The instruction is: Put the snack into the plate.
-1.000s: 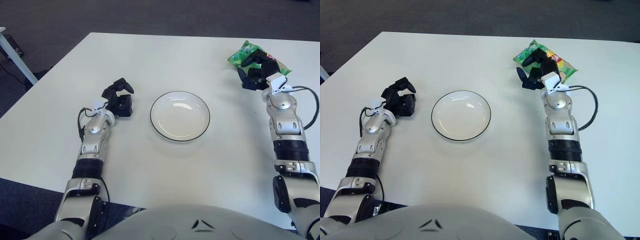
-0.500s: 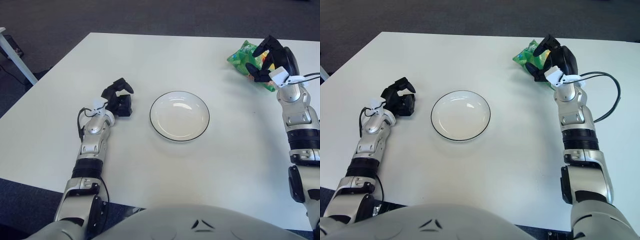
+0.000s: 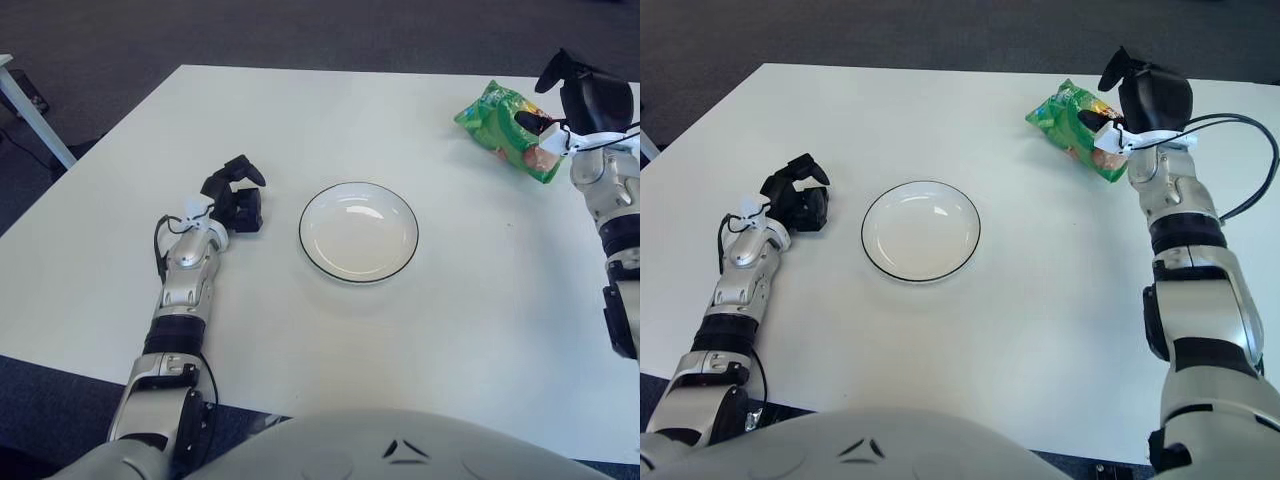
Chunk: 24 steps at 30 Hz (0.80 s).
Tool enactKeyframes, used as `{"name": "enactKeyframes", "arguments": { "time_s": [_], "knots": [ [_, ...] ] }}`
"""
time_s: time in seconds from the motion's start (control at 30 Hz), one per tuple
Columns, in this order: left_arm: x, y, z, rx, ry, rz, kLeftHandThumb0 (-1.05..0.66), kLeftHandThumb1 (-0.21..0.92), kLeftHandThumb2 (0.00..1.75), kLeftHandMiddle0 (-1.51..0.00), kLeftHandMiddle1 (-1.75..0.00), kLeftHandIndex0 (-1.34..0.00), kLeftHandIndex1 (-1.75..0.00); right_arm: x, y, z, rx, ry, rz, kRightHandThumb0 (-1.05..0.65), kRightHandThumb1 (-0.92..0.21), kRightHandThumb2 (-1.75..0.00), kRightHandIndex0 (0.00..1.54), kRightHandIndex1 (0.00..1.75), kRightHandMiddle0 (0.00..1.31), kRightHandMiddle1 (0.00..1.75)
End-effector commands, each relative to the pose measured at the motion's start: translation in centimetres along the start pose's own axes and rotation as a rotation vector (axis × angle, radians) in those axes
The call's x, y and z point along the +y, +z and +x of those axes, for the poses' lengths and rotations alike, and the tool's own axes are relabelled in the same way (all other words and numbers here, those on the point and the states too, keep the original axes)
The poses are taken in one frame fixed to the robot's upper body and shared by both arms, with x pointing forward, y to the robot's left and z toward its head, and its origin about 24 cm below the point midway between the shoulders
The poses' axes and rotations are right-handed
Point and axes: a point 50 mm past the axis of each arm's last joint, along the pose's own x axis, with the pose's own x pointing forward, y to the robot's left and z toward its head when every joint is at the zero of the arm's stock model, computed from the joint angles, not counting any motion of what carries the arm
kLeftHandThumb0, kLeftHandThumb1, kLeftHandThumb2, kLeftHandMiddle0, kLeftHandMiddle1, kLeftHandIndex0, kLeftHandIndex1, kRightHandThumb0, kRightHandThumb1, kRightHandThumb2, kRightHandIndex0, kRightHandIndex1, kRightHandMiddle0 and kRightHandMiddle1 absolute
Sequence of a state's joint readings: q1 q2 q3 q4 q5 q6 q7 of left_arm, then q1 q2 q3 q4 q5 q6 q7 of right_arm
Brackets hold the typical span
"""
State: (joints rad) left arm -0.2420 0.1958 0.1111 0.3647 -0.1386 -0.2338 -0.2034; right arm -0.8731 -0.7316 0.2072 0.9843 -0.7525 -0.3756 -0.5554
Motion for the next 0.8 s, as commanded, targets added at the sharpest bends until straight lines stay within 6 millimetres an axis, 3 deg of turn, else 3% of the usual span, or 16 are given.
{"name": "enactKeyframes", "arguments": {
  "time_s": [0.0,0.23,0.5,0.77],
  "knots": [
    [-0.5,-4.4,-3.0,0.188,0.035,-0.040,-0.49,0.28,1.36,-1.31,-1.75,-0.64,-1.75,0.1,0.0,0.3,-0.034,0.006,-0.050,-0.70,-0.91,-0.62,0.27,1.47,0.07,1.63],
    [-0.4,-4.5,-3.0,0.188,0.032,-0.040,-0.49,0.28,1.36,-1.31,-1.75,-0.64,-1.75,0.5,-0.2,0.2,-0.067,0.039,-0.121,-0.84,-0.92,-0.68,0.18,1.36,0.01,1.51],
    [-0.3,-4.6,-3.1,0.190,0.032,-0.039,-0.49,0.29,1.34,-1.32,-1.75,-0.63,-1.75,1.2,-0.7,0.2,-0.049,0.140,-0.205,-0.92,-0.92,-0.79,0.05,0.86,0.00,1.03],
    [-0.3,-4.6,-3.1,0.191,0.039,-0.041,-0.49,0.29,1.34,-1.31,-1.75,-0.63,-1.75,1.5,-1.0,0.4,0.011,0.210,-0.206,-0.96,-0.92,-0.90,0.01,0.49,0.00,0.77]
  ]
}}
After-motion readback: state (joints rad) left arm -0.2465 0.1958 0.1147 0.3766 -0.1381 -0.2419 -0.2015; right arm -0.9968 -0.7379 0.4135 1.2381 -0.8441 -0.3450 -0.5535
